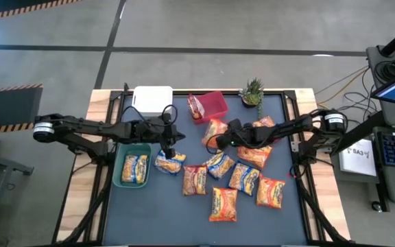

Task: Sort Maruchan noodles
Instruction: Put the orange noodle pack into the white bin

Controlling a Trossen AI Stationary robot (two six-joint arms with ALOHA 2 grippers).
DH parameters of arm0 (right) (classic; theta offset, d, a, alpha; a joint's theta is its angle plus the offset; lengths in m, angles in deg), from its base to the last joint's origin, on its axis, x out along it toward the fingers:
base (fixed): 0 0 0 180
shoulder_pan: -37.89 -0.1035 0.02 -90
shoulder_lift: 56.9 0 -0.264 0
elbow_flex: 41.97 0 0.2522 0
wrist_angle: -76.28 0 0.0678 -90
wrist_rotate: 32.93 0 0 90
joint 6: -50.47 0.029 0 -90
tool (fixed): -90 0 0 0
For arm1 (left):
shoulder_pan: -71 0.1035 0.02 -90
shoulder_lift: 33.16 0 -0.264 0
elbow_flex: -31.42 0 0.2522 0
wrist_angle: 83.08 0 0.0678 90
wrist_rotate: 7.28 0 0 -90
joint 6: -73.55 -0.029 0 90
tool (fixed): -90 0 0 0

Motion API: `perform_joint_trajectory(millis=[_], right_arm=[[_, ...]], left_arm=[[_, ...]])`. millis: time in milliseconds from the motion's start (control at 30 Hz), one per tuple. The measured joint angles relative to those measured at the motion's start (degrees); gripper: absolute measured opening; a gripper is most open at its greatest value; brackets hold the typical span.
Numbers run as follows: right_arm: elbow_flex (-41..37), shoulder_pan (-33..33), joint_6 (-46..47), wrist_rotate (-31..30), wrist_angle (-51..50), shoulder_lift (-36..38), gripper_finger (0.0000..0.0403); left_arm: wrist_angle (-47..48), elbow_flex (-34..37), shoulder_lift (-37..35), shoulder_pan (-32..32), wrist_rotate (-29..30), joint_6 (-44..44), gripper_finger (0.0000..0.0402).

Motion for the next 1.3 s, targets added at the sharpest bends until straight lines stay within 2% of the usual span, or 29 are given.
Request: perform_joint_trajectory(millis=[67,133,267,433,567,767,900,1100,1300], right_arm=[[0.0,-1.2,-4.3,6.6,6.8,-1.0,0.0009],[0.2,-2.4,-6.4,9.7,11.7,-1.0,0.0009],[0.9,-2.7,-7.0,9.3,11.1,1.7,0.0009],[0.8,-2.3,-5.3,10.7,5.6,5.1,0.0009],[0.8,-2.1,-3.3,11.4,2.6,5.4,0.0009],[0.8,-1.5,-0.3,12.7,3.3,3.8,0.0018],[0.8,0.1,-0.1,14.2,4.2,3.3,0.0055],[0.8,2.8,-0.7,17.5,7.2,2.7,0.0141],[0.8,4.5,-1.5,21.7,14.7,-1.4,0.0220]], left_arm=[[-0.5,0.1,0.0,0.0,0.0,0.3,0.0000],[-0.9,0.2,0.1,0.0,0.0,0.6,0.0000],[-2.1,0.2,1.5,0.0,-0.2,1.9,0.0000],[-6.2,0.2,7.1,-0.5,-2.0,3.6,0.0000],[-8.9,-0.1,12.8,-1.0,-2.1,4.2,0.0000],[-9.7,-0.6,19.7,-1.0,-2.1,4.6,0.0000],[-12.0,-0.6,22.9,-1.0,-2.0,4.8,0.0000],[-13.7,-0.6,24.8,-1.0,-1.2,5.4,0.0000],[-12.8,-0.6,25.5,-1.0,-0.1,5.9,0.0000]])
